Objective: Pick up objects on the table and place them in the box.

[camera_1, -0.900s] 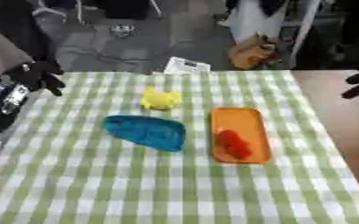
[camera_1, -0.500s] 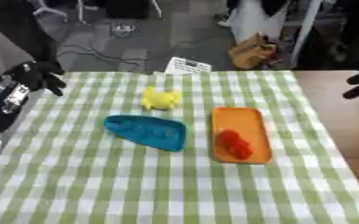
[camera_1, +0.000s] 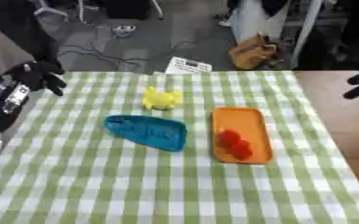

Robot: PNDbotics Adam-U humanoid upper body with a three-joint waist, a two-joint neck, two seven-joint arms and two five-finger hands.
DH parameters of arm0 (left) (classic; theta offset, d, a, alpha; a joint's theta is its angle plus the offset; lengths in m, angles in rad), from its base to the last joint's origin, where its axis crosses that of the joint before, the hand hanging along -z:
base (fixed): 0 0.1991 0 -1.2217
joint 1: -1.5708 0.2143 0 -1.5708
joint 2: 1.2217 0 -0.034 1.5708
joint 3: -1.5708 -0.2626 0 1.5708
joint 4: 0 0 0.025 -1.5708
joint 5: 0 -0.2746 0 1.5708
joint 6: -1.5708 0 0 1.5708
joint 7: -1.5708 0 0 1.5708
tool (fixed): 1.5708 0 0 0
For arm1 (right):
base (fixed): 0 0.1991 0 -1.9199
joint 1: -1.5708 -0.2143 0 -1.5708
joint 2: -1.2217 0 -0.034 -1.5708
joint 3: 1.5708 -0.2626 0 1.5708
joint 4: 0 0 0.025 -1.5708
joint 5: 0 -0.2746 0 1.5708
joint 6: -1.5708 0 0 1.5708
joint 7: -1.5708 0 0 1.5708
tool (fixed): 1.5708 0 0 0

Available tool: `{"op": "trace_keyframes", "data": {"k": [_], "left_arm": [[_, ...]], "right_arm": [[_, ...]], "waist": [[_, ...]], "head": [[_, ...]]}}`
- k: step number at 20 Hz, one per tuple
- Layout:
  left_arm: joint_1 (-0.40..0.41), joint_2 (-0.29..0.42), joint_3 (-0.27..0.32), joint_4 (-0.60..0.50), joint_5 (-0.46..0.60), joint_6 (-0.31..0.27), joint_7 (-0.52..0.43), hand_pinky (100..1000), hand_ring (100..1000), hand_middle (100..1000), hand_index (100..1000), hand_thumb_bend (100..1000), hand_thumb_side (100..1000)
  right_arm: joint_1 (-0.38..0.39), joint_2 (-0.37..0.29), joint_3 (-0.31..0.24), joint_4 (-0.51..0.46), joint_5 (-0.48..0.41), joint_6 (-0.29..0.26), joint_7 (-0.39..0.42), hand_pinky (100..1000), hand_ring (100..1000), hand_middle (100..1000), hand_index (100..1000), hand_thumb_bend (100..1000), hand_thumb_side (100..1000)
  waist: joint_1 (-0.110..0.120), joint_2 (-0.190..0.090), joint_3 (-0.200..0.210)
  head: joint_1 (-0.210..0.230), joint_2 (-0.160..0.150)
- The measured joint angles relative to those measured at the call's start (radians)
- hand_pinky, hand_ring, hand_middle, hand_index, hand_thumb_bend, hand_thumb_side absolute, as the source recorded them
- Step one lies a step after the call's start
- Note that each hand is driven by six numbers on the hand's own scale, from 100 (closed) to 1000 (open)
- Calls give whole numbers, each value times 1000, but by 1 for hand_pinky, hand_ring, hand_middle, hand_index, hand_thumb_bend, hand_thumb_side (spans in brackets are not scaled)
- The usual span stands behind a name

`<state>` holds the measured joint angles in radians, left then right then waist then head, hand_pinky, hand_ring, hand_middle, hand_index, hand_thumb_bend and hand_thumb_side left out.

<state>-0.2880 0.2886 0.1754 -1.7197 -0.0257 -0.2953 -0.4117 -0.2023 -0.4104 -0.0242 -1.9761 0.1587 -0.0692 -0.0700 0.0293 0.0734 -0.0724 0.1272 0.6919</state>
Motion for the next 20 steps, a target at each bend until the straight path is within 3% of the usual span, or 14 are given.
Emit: {"op": "trace_keyframes", "data": {"k": [20], "left_arm": [[0,0,0,0,4,0,-2,568,640,700,807,100,821]], "right_arm": [[0,0,0,0,0,0,0,519,603,738,753,100,687]], "waist": [[0,0,0]], "head": [[3,-8]]}}
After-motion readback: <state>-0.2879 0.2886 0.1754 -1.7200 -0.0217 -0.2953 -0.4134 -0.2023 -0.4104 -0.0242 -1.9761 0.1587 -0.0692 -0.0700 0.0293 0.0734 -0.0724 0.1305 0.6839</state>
